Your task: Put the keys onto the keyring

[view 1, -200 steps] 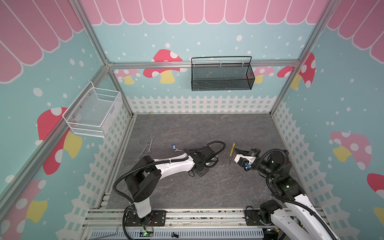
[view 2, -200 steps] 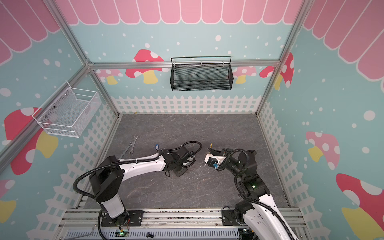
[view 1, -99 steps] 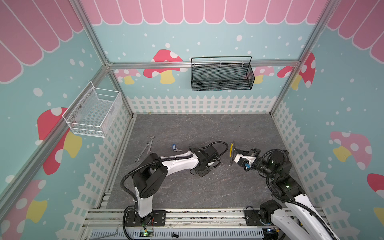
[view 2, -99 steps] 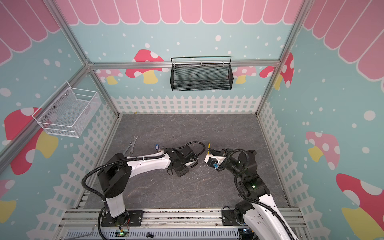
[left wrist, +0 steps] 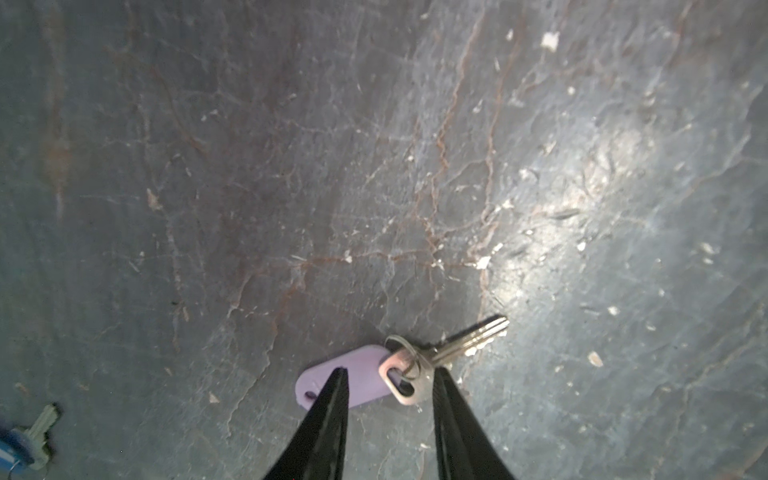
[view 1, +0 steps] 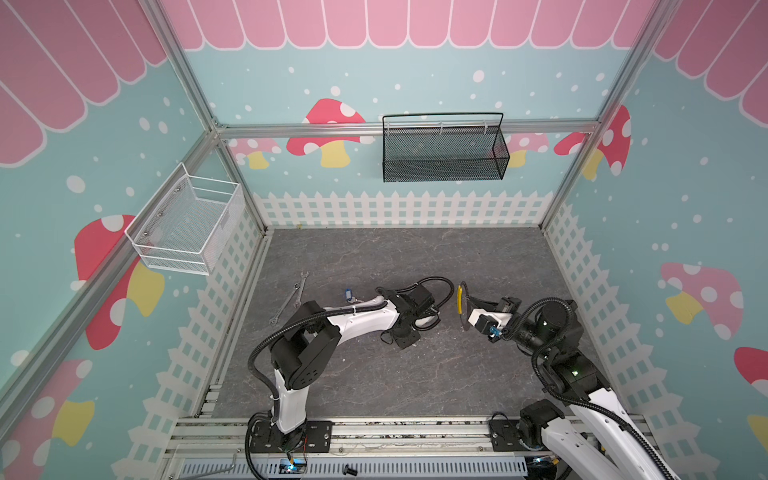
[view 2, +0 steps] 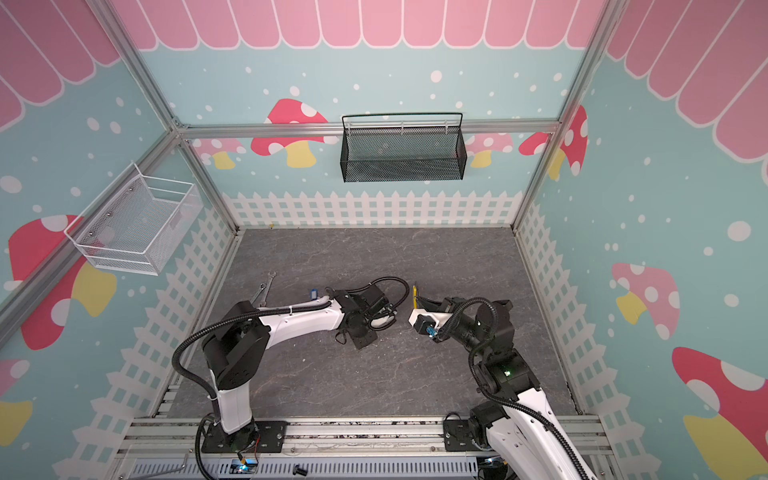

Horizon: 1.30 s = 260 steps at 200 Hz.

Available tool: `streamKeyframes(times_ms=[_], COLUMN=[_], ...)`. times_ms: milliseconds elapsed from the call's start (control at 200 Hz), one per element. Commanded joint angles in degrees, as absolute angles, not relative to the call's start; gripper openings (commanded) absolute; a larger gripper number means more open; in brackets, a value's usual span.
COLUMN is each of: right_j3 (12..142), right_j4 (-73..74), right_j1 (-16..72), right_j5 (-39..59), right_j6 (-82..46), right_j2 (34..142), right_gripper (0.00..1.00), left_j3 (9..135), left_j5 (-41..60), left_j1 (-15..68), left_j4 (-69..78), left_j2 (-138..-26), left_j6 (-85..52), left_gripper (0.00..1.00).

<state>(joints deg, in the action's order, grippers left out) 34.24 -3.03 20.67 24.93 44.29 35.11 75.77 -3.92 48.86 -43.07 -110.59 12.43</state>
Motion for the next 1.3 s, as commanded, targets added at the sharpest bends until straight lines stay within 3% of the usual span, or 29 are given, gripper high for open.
streamKeyframes(times_ms=[0,385,1035,1296], right_j3=[34.21,34.04,33.94,33.69], right_j4=[-2.37,-2.30,-2.20,-1.86], right_j1=[20.48,20.48,20.48,20.48], right_j5=[25.31,25.21,25.05,24.88], right_j6=[44.47,44.62,44.35,43.51], right_j2=[35.06,35.16,34.82,34.64], right_gripper=[0.00,0.00,0.00,0.00], left_j3=[76.90,76.79,76.58,72.04], left_j5=[-2.18,-1.87,0.14,8.18], left_j1=[48.52,47.90,46.94,44.80], left_j4=[-44.04,-44.06,-43.96,-39.68], left_j2=[-111.73,-113.01,-110.75,-103.41], left_j6=[14.11,14.41,15.21,15.82], left_gripper=[0.34,0.29,0.00,0.00])
